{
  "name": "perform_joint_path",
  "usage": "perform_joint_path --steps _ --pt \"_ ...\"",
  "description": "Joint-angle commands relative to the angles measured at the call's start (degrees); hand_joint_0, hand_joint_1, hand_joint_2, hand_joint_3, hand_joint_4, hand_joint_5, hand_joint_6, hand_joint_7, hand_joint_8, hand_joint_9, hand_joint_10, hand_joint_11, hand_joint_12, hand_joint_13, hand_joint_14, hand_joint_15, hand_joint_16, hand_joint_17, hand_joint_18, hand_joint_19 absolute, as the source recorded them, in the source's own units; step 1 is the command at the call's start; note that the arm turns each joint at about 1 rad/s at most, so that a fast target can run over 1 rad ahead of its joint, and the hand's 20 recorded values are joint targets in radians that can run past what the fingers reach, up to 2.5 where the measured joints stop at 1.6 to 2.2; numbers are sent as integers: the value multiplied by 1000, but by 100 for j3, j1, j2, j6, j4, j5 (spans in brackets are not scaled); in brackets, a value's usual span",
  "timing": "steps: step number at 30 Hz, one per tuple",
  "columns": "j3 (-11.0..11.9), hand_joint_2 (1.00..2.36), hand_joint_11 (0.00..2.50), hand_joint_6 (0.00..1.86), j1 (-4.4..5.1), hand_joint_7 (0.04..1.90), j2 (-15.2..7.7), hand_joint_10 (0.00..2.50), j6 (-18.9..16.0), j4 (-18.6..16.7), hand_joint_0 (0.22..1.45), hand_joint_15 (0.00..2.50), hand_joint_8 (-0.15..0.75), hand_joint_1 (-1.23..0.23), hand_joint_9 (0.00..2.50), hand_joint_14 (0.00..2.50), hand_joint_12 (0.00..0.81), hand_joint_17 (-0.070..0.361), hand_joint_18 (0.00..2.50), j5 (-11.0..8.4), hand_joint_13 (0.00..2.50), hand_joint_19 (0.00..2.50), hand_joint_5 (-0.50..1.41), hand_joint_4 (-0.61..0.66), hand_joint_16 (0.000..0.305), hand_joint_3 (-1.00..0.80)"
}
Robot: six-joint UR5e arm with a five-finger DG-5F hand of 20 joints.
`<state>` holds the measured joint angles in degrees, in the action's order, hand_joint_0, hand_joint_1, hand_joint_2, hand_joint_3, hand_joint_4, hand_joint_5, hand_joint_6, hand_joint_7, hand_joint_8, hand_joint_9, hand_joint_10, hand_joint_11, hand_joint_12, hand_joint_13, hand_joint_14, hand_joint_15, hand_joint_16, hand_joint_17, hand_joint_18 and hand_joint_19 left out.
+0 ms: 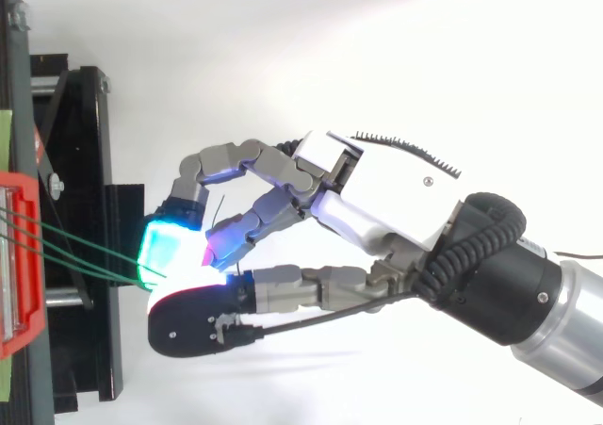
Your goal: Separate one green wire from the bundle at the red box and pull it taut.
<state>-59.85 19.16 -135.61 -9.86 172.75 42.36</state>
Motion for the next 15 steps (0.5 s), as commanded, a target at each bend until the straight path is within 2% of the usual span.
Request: perform_joint_path --steps 1,8,15 --pt "0 1012 820 905 0 1095 0 22 1 4 731 387 253 -922 1097 16 358 103 823 0 874 347 -198 -17 46 -358" --pt "0 1001 815 910 0 1036 9 22 1 22 780 384 246 -915 1074 14 349 101 812 -9 867 333 -201 -18 45 -490" --pt "0 1000 809 911 0 1024 0 22 -8 22 789 387 240 -913 1072 16 344 100 814 -9 865 331 -200 -11 44 -500"
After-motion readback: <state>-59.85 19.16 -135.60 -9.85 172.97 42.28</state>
